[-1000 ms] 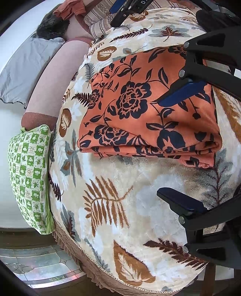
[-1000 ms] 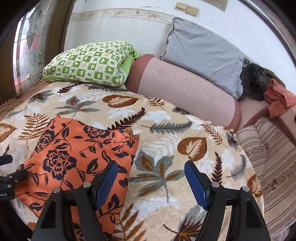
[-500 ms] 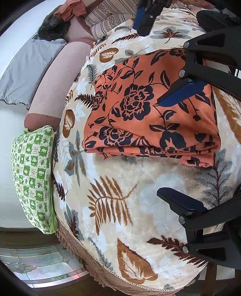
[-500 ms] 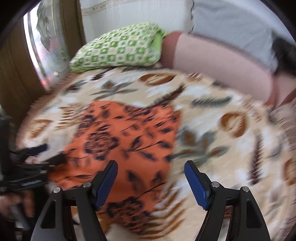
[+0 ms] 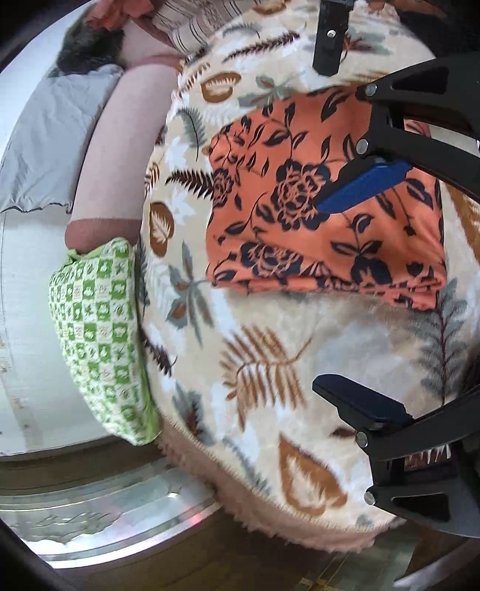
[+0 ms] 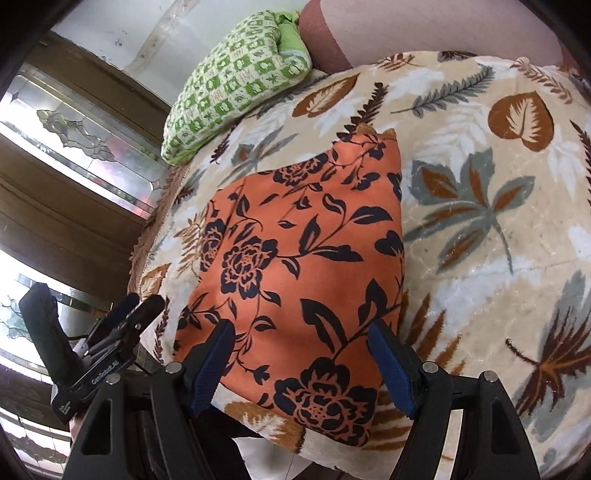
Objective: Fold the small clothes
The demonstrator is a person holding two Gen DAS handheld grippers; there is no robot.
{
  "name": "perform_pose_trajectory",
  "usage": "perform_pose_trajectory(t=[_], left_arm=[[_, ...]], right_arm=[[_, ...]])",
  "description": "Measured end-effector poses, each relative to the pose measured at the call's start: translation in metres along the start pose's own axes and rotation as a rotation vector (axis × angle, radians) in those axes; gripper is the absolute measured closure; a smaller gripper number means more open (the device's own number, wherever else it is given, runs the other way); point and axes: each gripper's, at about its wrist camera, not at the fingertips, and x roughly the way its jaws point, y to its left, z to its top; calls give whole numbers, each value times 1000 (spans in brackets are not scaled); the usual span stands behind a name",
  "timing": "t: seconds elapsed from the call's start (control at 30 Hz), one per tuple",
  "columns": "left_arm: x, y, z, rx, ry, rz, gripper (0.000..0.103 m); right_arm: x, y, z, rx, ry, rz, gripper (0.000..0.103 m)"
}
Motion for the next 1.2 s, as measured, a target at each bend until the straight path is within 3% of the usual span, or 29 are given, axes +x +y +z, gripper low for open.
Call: perform_pose_trajectory(t=[0.3, 0.73, 1.2], left_arm=[[-12, 3, 14, 40, -40, 128, 13], [-1, 1, 16, 49, -12, 131, 13], [12, 3, 13, 74, 32, 189, 13]], right_arm=[[-3, 19, 2, -53, -22, -9, 25], [32, 14, 0, -46, 49, -8, 25], [42, 9, 1, -51, 50, 20, 22]])
